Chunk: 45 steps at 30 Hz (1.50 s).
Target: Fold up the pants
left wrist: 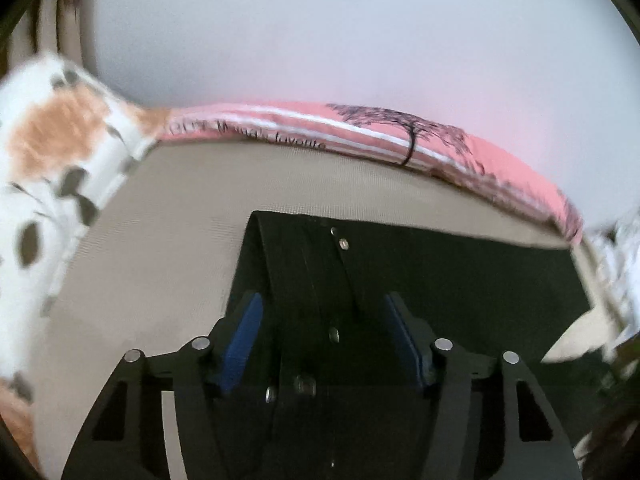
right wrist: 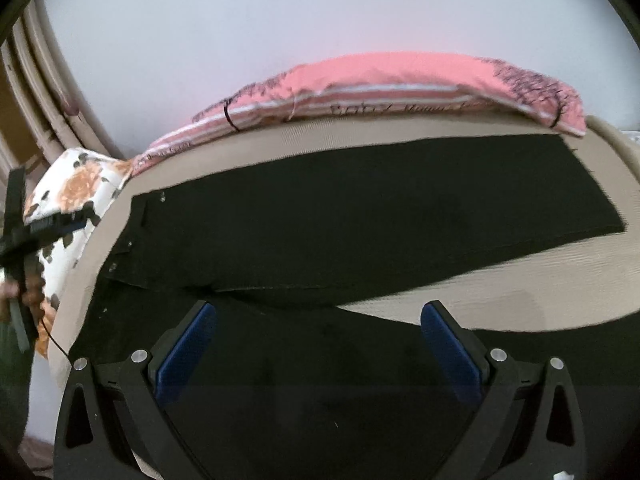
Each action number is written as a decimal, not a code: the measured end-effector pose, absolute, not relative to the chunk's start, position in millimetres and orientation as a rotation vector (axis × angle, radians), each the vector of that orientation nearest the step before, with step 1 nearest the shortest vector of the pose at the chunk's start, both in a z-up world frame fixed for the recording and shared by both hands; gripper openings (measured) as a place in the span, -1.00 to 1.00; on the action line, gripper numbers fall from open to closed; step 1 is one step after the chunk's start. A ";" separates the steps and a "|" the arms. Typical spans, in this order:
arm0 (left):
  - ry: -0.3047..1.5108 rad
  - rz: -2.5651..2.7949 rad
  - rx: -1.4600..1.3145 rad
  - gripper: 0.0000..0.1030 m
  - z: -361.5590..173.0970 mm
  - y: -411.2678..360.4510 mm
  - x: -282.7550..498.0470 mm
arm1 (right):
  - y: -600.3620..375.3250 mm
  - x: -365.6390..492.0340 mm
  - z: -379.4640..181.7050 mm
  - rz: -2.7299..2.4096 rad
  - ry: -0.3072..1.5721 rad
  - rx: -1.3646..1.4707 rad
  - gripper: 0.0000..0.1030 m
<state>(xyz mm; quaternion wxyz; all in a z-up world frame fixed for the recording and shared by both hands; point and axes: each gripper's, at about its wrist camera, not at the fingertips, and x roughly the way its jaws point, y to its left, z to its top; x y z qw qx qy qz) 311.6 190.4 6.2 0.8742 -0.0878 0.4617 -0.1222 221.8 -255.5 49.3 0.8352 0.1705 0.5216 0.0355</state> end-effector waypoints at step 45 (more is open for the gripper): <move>0.928 -0.575 -0.598 -0.82 -37.9 183.0 415.4 | -220.6 357.8 4.4 0.441 1.185 0.199 0.98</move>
